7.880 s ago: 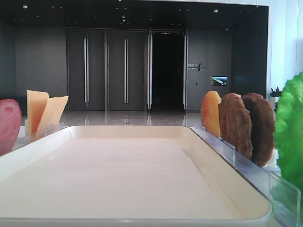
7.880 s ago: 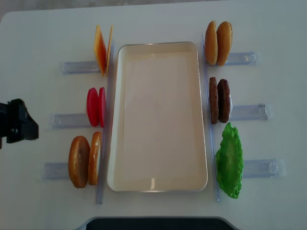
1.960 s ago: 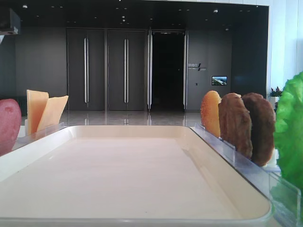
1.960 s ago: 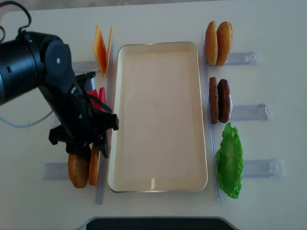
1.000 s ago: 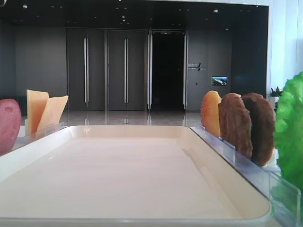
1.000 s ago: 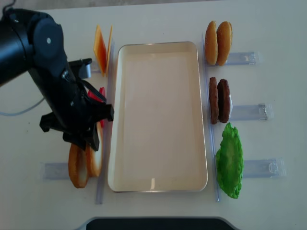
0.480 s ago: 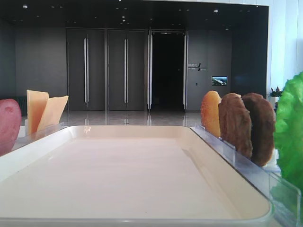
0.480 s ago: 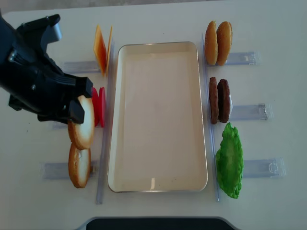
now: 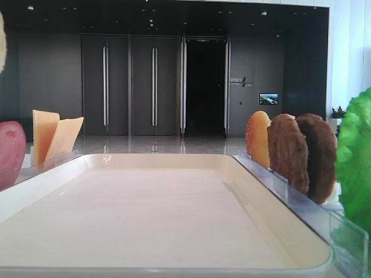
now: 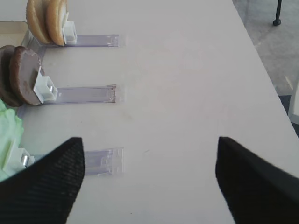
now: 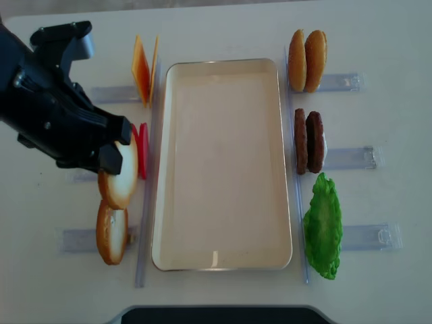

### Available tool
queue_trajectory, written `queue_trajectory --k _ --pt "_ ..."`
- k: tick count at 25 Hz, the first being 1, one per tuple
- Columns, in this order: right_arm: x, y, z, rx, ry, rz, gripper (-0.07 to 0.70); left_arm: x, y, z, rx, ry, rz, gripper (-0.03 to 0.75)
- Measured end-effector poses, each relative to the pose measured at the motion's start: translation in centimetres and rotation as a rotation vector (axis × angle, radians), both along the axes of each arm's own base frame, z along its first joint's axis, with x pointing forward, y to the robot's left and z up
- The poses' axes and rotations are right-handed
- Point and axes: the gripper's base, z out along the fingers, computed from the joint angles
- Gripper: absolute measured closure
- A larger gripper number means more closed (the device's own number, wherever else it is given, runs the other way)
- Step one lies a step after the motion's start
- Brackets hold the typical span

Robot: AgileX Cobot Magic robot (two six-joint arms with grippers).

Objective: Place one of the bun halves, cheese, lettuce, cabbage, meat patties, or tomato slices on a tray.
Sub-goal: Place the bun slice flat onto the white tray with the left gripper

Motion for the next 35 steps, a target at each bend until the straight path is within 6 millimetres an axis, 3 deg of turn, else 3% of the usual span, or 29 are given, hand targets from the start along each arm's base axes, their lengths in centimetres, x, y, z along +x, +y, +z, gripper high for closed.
queue_trajectory --k 8,15,22,31,35 --pt "0.0 0.0 0.0 0.0 0.0 0.0 0.055 -0.1 -2.0 -3.3 -0.259 -0.034 -0.019 0.589" --pt "0.0 0.0 0.0 0.0 0.0 0.0 0.055 -0.7 -2.1 -6.1 -0.418 -0.04 -0.045 0.589" --pt "0.0 0.0 0.0 0.0 0.0 0.0 0.055 0.7 -0.1 -8.0 -0.561 -0.047 -0.025 0.589" --pt "0.0 0.0 0.0 0.0 0.0 0.0 0.055 3.4 -2.0 -12.7 -0.775 0.06 -0.057 0.589" --pt "0.0 0.0 0.0 0.0 0.0 0.0 0.055 3.9 -2.2 -14.8 -0.781 0.12 -0.039 0.589"
